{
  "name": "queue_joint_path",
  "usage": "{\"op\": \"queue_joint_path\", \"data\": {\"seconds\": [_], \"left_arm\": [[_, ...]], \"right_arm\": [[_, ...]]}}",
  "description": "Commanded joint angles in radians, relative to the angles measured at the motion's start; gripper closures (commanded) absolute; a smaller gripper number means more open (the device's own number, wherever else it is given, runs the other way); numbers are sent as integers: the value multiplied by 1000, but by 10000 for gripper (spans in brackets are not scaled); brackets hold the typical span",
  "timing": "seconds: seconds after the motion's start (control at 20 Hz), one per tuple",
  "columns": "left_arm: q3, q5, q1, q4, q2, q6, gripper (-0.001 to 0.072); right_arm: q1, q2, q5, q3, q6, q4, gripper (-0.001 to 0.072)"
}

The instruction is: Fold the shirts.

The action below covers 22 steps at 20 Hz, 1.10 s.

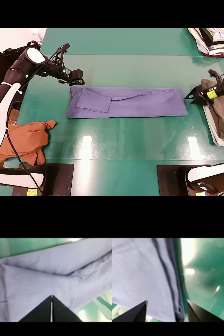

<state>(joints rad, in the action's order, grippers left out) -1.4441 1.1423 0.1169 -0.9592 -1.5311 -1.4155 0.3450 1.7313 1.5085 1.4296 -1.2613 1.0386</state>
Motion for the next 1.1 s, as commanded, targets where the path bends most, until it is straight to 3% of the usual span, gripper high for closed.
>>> {"op": "queue_joint_path", "data": {"seconds": [0.0, 0.1, 0.25, 0.3, 0.4, 0.6, 0.85, 1.05], "left_arm": [[3, -6, 0, 70, -2, 9, 684], [5, -23, 18, 76, -10, 9, 684], [5, -67, 92, 72, -31, 9, 685], [4, -98, 125, 73, -45, 9, 685], [-2, -170, 183, 78, -73, -7, 686], [-96, -201, 297, 77, -187, -27, 686], [-222, -199, 403, 78, -343, -52, 686], [-232, -199, 438, 80, -405, -52, 686]], "right_arm": [[23, 6, -57, -98, 49, -46, 203], [6, 28, -61, -100, 61, -111, 213], [-53, 67, -45, -56, 71, -128, 341], [-71, 72, -37, -39, 85, -128, 511], [-99, 71, -11, -4, 106, -131, 701], [-146, 24, 97, 110, 101, -138, 699], [-246, -156, 53, 214, 55, -370, 699], [-363, -216, 29, 354, 18, -401, 699]]}}
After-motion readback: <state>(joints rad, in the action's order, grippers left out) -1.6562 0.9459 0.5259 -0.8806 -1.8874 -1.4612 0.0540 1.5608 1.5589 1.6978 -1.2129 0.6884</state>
